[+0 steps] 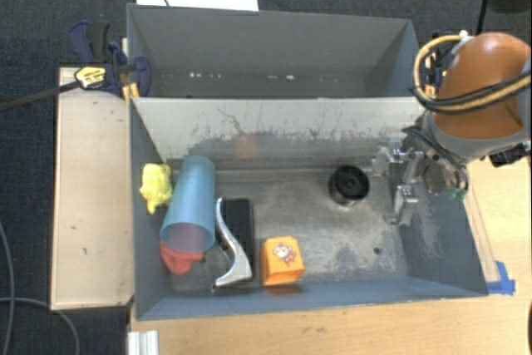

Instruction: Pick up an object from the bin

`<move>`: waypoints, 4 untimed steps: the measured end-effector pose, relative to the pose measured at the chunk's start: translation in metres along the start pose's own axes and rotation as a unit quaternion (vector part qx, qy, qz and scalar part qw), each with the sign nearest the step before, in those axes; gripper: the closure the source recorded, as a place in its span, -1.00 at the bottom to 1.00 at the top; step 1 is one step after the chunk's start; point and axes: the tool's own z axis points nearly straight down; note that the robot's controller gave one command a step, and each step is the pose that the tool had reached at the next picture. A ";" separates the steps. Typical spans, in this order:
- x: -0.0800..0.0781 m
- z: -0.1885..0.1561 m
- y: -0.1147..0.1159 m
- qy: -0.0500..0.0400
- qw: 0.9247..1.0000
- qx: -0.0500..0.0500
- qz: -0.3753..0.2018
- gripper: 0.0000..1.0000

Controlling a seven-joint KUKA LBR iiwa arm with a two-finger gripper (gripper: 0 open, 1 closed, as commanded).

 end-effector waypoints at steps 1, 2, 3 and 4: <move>-0.001 -0.005 0.000 -0.004 1.000 0.001 -0.001 -1.00; -0.009 0.015 0.028 -0.004 1.000 0.001 0.019 -1.00; -0.005 0.019 0.049 -0.002 1.000 0.000 0.030 -1.00; -0.017 0.050 0.036 -0.006 1.000 0.000 0.002 -1.00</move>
Offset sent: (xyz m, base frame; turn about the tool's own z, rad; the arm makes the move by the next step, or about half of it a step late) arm 0.0133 0.0477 -0.0300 0.0606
